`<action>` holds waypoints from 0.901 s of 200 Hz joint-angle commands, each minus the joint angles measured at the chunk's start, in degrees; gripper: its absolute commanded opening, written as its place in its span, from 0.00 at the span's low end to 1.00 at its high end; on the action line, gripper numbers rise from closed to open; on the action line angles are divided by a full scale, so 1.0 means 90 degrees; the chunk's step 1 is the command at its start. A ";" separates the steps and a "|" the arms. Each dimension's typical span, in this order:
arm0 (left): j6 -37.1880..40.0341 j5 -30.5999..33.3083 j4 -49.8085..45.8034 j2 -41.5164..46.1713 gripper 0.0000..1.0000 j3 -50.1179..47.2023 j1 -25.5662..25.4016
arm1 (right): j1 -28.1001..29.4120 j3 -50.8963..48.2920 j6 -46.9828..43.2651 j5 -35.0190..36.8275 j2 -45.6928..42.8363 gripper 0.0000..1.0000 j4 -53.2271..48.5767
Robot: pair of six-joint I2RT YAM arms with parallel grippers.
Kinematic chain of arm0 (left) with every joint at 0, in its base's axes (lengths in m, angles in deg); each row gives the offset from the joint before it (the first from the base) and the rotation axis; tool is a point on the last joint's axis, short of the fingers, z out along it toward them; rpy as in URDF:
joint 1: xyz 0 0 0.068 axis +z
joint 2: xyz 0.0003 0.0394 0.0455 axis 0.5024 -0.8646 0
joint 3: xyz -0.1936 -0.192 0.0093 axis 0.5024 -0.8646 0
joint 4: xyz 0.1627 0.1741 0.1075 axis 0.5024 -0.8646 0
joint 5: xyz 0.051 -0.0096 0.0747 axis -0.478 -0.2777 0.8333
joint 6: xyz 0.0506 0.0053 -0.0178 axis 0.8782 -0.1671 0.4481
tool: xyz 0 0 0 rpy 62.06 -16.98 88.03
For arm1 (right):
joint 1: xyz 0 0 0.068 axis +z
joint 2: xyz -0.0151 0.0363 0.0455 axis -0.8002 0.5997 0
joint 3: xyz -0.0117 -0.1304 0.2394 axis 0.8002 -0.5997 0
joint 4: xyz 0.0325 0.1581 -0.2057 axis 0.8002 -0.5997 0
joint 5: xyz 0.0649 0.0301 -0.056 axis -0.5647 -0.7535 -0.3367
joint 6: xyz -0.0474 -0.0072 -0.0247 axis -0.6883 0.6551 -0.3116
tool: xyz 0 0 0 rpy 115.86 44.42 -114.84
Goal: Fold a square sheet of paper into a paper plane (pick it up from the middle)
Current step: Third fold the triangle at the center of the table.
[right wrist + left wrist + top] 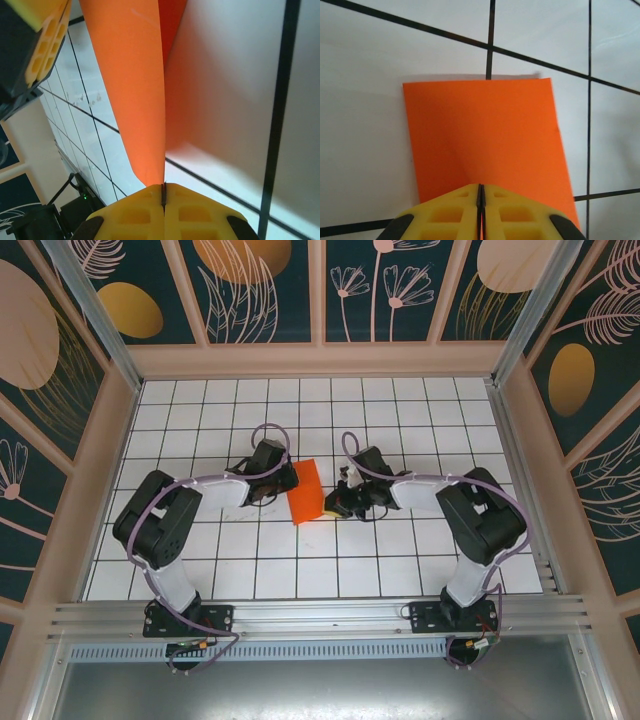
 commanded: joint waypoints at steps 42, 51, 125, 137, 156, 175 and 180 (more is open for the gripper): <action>0.0068 -0.0473 0.0176 -0.0367 0.08 -0.0163 0.0006 | -0.0006 -0.0054 -0.0200 -0.0060 -0.0388 0.00 -0.0325; 0.0067 -0.0524 0.0211 -0.0397 0.08 -0.0218 -0.0001 | 0.0002 0.0005 -0.0166 -0.0079 -0.0334 0.00 -0.0160; 0.0145 -0.0667 0.0257 -0.0415 0.08 -0.0280 0.0003 | 0.0345 0.1088 -0.0238 -0.0043 0.0793 0.00 0.0532; 0.0160 -0.0697 0.0257 -0.0396 0.08 -0.0242 0.0003 | 0.0365 0.1236 -0.0272 -0.0027 0.0966 0.00 0.0573; 0.0190 -0.0725 0.0218 -0.0292 0.09 -0.0153 0.0005 | 0.0382 0.1413 -0.0337 0.0079 0.1157 0.00 0.0500; 0.0203 -0.0674 0.0226 -0.0069 0.11 -0.0062 0.0005 | 0.0382 0.1451 -0.0305 0.0141 0.1299 0.00 0.0542; 0.0197 -0.0651 0.0250 0.0007 0.11 -0.0048 0.0004 | 0.0385 0.1440 -0.0297 0.0167 0.1331 0.00 0.0556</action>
